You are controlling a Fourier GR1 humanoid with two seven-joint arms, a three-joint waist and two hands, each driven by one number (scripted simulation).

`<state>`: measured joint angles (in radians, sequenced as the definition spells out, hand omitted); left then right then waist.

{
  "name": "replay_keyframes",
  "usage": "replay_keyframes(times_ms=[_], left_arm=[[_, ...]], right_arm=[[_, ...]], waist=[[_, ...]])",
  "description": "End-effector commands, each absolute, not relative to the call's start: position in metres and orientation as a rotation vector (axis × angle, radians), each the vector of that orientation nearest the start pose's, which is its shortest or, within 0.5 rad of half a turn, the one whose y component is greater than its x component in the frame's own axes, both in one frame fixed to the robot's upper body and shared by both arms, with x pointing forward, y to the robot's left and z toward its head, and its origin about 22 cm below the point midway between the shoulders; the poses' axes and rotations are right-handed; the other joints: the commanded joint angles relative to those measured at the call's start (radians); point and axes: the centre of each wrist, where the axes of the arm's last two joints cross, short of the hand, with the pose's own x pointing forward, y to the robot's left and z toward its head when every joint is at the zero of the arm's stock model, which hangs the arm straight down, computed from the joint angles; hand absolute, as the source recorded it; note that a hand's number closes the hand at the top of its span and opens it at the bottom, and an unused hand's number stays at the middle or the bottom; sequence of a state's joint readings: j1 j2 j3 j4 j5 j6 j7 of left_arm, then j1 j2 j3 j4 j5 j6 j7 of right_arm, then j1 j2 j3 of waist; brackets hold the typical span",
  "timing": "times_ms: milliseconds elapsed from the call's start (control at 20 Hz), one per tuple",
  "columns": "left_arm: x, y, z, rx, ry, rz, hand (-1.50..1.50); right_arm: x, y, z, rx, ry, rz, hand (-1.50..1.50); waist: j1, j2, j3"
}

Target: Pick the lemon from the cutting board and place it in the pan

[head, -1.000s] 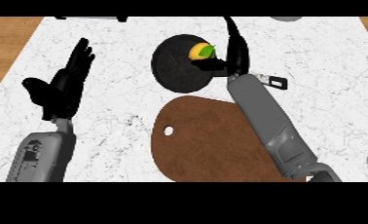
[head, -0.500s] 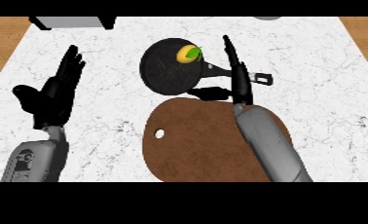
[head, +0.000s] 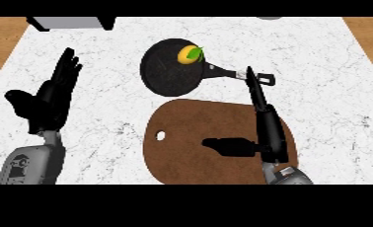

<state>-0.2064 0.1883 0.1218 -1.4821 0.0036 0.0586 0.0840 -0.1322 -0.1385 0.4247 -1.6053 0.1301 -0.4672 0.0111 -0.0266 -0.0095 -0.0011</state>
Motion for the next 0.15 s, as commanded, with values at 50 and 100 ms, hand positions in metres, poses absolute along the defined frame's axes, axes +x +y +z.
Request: replay_keyframes(times_ms=[50, 100], left_arm=[[0.294, 0.275, 0.068, 0.208, -1.614, -0.038, 0.0], [0.293, 0.285, 0.046, 0.206, -1.616, -0.045, 0.0]], right_arm=[[0.201, -0.147, 0.05, -0.246, -1.76, 0.23, -1.5], [0.195, -0.138, 0.044, -0.251, -1.733, 0.245, -1.5]], waist=[[0.02, 0.006, 0.001], [0.02, 0.008, 0.001]])
